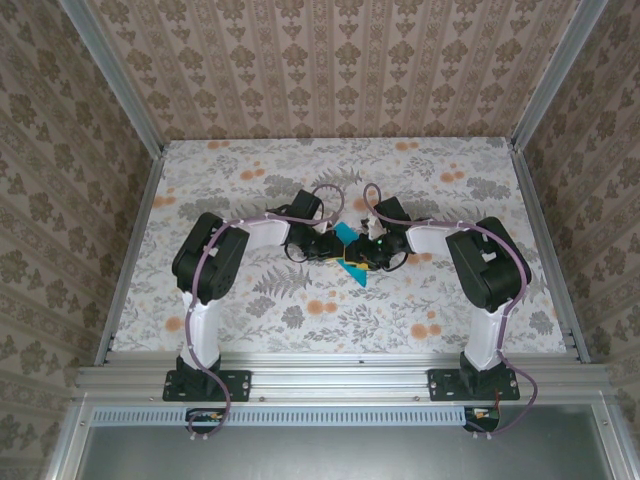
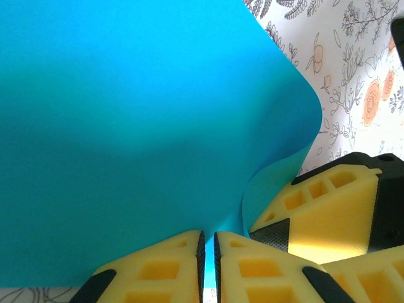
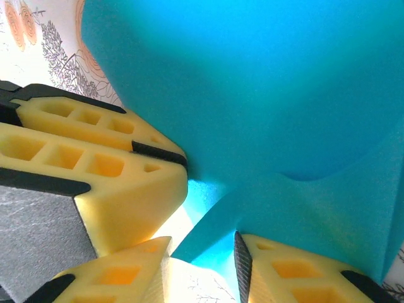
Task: Fold a paper plane with a square sheet of paper (pick it up from the middle)
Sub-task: Third fold the triangle at the center of the table.
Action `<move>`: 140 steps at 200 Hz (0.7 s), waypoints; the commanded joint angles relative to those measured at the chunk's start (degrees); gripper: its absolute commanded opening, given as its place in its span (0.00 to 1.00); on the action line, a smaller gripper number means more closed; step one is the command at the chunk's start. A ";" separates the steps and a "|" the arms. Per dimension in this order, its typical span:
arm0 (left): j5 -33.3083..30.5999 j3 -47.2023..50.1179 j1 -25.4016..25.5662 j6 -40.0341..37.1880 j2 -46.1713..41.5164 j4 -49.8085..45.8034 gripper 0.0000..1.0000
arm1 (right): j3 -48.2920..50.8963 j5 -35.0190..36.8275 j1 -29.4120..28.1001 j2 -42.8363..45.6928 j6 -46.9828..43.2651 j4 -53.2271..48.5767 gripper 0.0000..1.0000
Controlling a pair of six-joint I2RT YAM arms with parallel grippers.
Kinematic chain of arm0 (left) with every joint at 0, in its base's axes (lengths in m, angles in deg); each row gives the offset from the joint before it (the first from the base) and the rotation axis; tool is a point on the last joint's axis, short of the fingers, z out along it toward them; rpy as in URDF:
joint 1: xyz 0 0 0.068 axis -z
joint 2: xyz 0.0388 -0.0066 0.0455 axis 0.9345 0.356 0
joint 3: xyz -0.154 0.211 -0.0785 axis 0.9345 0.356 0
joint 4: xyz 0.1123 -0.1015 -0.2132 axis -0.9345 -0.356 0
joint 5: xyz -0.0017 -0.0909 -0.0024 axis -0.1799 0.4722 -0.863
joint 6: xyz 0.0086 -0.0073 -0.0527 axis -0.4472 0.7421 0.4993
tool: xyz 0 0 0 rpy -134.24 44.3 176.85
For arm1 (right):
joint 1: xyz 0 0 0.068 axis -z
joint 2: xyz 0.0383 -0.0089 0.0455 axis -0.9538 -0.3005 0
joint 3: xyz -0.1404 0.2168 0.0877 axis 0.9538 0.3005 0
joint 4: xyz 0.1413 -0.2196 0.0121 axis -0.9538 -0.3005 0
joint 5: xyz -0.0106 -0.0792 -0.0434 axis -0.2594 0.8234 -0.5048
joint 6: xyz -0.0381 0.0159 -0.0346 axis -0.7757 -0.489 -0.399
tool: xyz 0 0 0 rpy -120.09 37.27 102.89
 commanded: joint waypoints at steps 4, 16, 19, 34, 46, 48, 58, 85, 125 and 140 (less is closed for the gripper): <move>-0.88 -0.94 0.99 -0.57 1.83 -0.84 0.15 | 1.07 1.43 -0.51 -1.70 -1.02 0.32 0.39; -0.66 -1.29 0.99 -0.41 1.68 -0.80 0.15 | 1.25 1.17 -0.49 -1.59 -1.07 0.53 0.40; -0.55 -1.37 0.92 -0.38 1.65 -0.74 0.15 | 1.34 1.20 -0.45 -1.58 -1.05 0.52 0.40; -0.35 -1.81 0.89 -0.12 1.48 -0.67 0.16 | 1.48 1.12 -0.49 -1.45 -1.27 0.56 0.40; -0.26 -2.19 0.75 -0.04 1.38 -0.70 0.16 | 1.58 0.97 -0.45 -1.51 -1.27 0.78 0.41; -0.26 -2.27 0.73 -0.04 1.34 -0.70 0.16 | 1.64 0.94 -0.49 -1.40 -1.27 0.85 0.41; -0.13 -2.60 0.64 0.05 1.29 -0.80 0.17 | 1.83 0.87 -0.46 -1.35 -1.35 0.92 0.41; 0.00 -3.35 0.30 -0.04 1.05 -1.16 0.18 | 2.09 0.49 -0.50 -1.39 -1.45 1.24 0.38; 0.24 -3.71 -0.29 -0.04 1.01 -1.31 0.19 | 2.35 0.11 -0.44 -1.36 -1.45 1.66 0.35; 0.40 -3.84 -0.42 -0.04 0.94 -1.27 0.19 | 2.47 0.02 -0.47 -1.42 -1.53 1.86 0.33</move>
